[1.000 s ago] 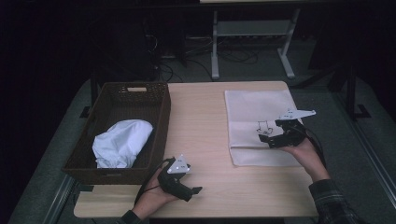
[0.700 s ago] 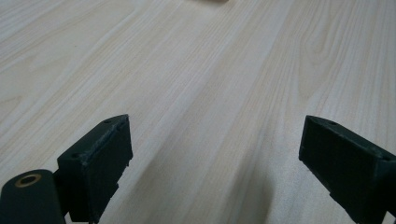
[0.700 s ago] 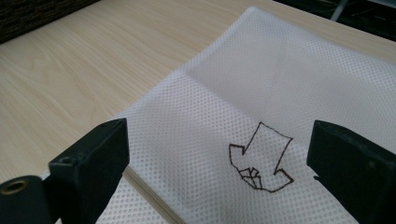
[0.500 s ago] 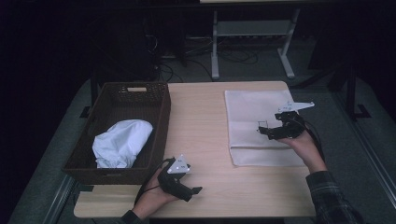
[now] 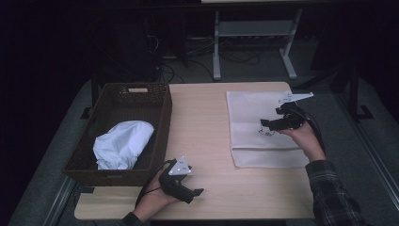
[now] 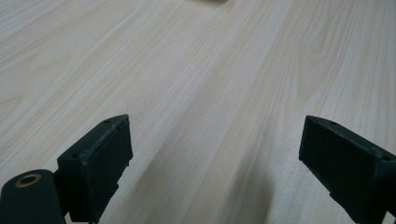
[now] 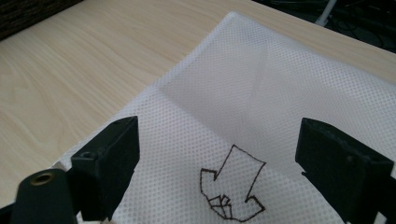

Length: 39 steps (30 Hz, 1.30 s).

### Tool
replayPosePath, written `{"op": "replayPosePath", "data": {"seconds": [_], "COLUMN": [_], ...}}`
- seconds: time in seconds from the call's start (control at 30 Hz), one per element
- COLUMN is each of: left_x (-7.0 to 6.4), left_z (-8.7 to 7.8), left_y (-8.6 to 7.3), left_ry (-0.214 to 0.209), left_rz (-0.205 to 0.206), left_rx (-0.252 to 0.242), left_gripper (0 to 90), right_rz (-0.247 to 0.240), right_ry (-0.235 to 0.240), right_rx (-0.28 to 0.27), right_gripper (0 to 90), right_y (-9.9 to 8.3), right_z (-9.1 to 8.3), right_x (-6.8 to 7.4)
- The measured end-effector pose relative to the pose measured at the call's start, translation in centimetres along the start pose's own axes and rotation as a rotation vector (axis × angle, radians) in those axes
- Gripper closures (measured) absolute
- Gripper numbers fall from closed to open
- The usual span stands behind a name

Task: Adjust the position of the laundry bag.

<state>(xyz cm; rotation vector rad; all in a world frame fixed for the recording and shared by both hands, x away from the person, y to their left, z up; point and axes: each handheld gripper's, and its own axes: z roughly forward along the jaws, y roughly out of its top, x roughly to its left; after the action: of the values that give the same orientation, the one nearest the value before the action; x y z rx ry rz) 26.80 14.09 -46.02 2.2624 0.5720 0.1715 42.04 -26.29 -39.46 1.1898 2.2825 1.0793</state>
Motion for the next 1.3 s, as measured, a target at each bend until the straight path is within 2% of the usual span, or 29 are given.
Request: {"op": "replayPosePath", "data": {"seconds": [0.1, 0.13, 0.2, 0.37, 0.43, 0.57, 0.7, 0.83, 0.93, 0.97, 1.0, 1.07, 1.13, 1.2, 1.23, 1.27, 1.3], "left_x": [0.0, 0.0, 0.0, 0.0, 0.0, 0.0, 0.0, 0.0, 0.0, 0.0, 0.0, 0.0, 0.0, 0.0, 0.0, 0.0, 0.0], "left_z": [0.0, 0.0, 0.0, 0.0, 0.0, 0.0, 0.0, 0.0, 0.0, 0.0, 0.0, 0.0, 0.0, 0.0, 0.0, 0.0, 0.0], "left_y": [0.0, 0.0, 0.0, 0.0, 0.0, 0.0, 0.0, 0.0, 0.0, 0.0, 0.0, 0.0, -0.1, -0.1, -0.1, -0.1, -0.1], "left_ry": [0.0, 0.0, -0.001, -0.003, -0.003, -0.004, -0.006, -0.007, -0.008, -0.008, -0.009, -0.008, -0.009, -0.009, -0.009, -0.009, -0.009], "left_rz": [0.0, 0.0, -0.001, 0.0, 0.0, 0.0, 0.001, 0.002, 0.002, 0.002, 0.002, 0.002, 0.002, 0.002, 0.002, 0.002, 0.002], "left_rx": [-0.001, -0.001, 0.0, 0.0, 0.0, 0.001, 0.003, 0.003, 0.004, 0.004, 0.004, 0.004, 0.004, 0.006, 0.005, 0.005, 0.006], "left_gripper": [9.1, 9.1, 9.1, 9.1, 9.1, 9.1, 9.1, 9.2, 9.1, 9.1, 9.1, 9.1, 9.1, 9.1, 9.1, 9.1, 9.1], "right_rz": [0.009, 0.009, 0.01, 0.03, 0.038, 0.048, 0.078, 0.093, 0.105, 0.105, 0.114, 0.113, 0.104, 0.105, 0.103, 0.103, 0.108], "right_ry": [-0.004, -0.011, -0.008, 0.002, 0.007, 0.004, -0.016, -0.018, -0.057, -0.057, -0.062, -0.065, -0.071, -0.075, -0.079, -0.079, -0.073], "right_rx": [0.005, 0.03, 0.046, 0.051, 0.09, 0.111, 0.108, 0.134, 0.151, 0.151, 0.158, 0.16, 0.175, 0.182, 0.185, 0.185, 0.189], "right_gripper": [13.7, 13.8, 14.3, 16.2, 16.4, 20.6, 29.8, 36.9, 45.3, 45.3, 49.1, 49.9, 56.9, 58.8, 64.2, 64.2, 69.8], "right_y": [0.1, 0.3, 0.5, 0.5, 0.6, 0.9, 0.7, 0.4, 0.0, 0.0, -0.1, -0.2, -0.4, -0.4, -0.5, -0.5, -0.6], "right_z": [0.3, 0.6, 1.0, 1.5, 2.1, 2.6, 3.2, 4.0, 4.8, 4.8, 5.3, 5.4, 5.9, 6.0, 6.2, 6.2, 6.3], "right_x": [-0.3, -0.7, -1.0, -1.5, -1.9, -2.2, -2.8, -3.1, -3.4, -3.4, -3.6, -3.6, -3.7, -3.7, -3.8, -3.8, -3.8]}}
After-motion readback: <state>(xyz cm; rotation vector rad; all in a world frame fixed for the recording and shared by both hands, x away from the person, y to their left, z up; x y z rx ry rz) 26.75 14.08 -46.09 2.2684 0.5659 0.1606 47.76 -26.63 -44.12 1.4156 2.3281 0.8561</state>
